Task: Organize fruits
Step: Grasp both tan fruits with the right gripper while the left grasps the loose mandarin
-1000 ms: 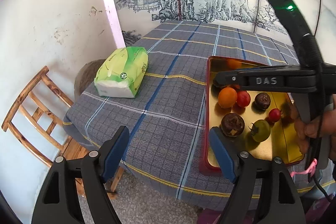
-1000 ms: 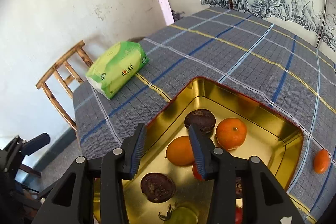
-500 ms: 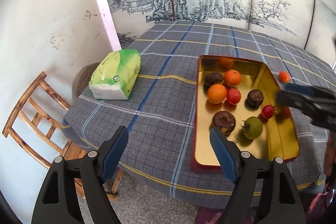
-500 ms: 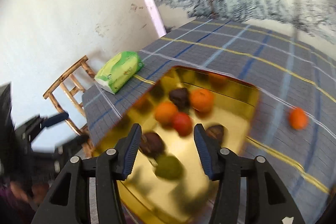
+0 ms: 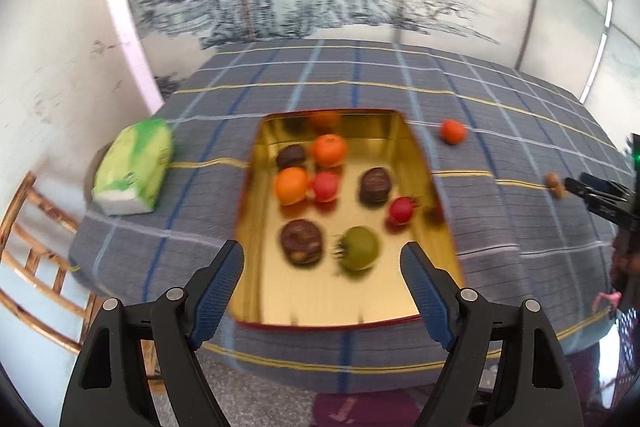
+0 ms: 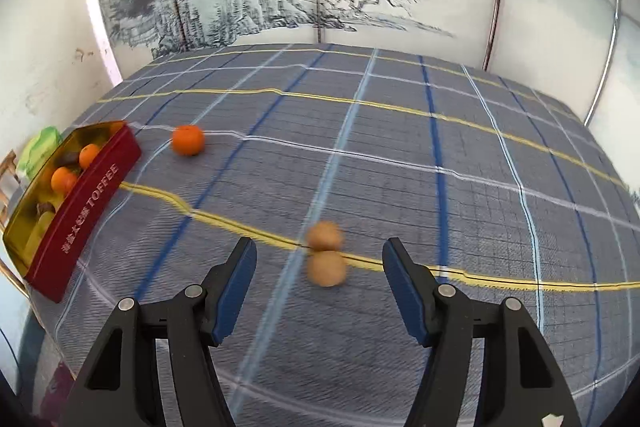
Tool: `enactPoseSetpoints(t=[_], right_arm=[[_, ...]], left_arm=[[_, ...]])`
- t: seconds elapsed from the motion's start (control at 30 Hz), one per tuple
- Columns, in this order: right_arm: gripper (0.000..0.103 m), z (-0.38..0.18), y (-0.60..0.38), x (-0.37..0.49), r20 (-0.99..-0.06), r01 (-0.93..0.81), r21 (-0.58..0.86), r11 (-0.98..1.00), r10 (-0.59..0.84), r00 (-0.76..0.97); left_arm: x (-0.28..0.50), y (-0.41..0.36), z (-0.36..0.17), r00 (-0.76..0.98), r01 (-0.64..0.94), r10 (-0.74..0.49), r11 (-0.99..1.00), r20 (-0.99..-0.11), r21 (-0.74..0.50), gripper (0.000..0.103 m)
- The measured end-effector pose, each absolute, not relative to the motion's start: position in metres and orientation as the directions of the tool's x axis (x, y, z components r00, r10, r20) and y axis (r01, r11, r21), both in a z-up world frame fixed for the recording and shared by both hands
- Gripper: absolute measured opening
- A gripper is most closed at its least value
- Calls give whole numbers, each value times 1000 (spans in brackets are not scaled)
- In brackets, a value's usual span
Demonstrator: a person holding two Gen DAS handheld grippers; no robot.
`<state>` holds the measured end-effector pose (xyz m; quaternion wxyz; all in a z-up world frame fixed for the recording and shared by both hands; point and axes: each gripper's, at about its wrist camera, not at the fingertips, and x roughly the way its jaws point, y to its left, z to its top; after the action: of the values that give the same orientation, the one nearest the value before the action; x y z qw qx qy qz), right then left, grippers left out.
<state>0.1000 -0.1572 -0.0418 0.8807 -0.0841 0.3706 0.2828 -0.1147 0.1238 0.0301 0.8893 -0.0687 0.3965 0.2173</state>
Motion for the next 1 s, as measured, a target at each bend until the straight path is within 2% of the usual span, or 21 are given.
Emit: enactPoseSetpoints(t=[0.13, 0.2, 0.23, 0.33, 0.47, 0.53, 0.6, 0.77, 1.0], right_arm=[[60, -56, -150, 120, -728, -582, 57, 811, 433, 532], [50, -63, -146, 130, -743, -587, 82, 805, 442, 502], [37, -70, -147, 132, -756, -589, 85, 803, 437, 487], [24, -75, -148, 137, -756, -601, 64, 797, 432, 492], [23, -76, -156, 134, -739, -605, 66, 793, 447, 505], [23, -68, -170, 131, -696, -580, 72, 811, 458, 553], [23, -67, -179, 133, -696, -566, 78, 821, 452, 559], [23, -73, -212, 150, -699, -500, 196, 843, 478, 532], [24, -77, -216, 156, -690, -519, 270, 811, 539, 483]], left_arm=[[-86, 110, 36, 585, -396, 269, 918, -765, 20, 81], [-72, 107, 39, 583, -384, 238, 923, -777, -6, 81], [-62, 105, 41, 582, -374, 216, 927, -784, -22, 81], [-36, 101, 45, 581, -349, 181, 936, -793, -42, 81], [16, 95, 47, 581, -301, 91, 947, -809, -109, 81], [47, 91, 45, 577, -271, 74, 957, -814, -105, 81], [76, 85, 41, 563, -238, 59, 967, -825, -93, 81], [145, 72, 17, 508, -155, 71, 988, -858, -10, 80], [200, 82, -30, 394, -190, 131, 980, -910, 58, 73]])
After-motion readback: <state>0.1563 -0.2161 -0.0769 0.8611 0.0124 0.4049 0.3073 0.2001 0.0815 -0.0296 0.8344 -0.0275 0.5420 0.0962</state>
